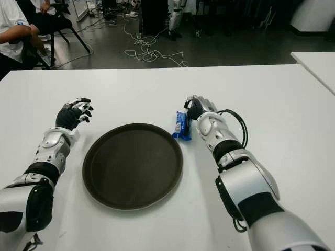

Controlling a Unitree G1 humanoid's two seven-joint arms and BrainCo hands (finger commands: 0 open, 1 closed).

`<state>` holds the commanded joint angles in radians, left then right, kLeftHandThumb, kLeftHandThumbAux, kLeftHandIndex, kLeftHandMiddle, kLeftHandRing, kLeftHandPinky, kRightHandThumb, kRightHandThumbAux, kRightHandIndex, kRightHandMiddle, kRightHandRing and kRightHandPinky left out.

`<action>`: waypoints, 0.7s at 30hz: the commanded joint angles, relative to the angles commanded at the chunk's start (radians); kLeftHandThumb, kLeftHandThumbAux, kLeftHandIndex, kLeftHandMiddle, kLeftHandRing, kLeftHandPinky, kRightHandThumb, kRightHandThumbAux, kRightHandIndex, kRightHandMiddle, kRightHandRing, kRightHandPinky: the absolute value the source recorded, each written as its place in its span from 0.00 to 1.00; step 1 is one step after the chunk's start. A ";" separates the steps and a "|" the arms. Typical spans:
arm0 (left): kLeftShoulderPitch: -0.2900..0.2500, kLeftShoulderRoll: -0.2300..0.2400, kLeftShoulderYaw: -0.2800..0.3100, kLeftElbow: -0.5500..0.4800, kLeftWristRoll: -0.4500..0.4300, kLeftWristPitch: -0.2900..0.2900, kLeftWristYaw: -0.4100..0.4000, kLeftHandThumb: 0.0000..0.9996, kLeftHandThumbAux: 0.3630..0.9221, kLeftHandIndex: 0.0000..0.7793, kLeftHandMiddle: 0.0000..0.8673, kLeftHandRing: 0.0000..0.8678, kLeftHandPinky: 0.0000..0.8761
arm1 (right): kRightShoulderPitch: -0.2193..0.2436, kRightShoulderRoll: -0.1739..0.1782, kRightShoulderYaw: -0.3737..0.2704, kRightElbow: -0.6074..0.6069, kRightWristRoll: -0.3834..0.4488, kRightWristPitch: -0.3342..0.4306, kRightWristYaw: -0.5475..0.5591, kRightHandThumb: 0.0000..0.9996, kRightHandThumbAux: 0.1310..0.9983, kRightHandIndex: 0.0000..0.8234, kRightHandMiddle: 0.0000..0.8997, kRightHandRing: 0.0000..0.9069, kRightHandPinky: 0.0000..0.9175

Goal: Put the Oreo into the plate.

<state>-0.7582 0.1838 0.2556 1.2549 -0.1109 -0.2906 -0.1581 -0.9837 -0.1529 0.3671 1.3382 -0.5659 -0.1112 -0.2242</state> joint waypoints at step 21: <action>-0.003 -0.005 0.007 -0.001 -0.008 0.012 0.000 0.70 0.63 0.54 0.65 0.70 0.75 | -0.024 -0.018 0.022 -0.063 -0.013 0.026 -0.014 0.02 0.43 0.00 0.00 0.01 0.02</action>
<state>-0.7616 0.1786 0.2626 1.2537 -0.1191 -0.2790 -0.1576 -1.0080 -0.1711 0.3896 1.2748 -0.5787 -0.0856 -0.2385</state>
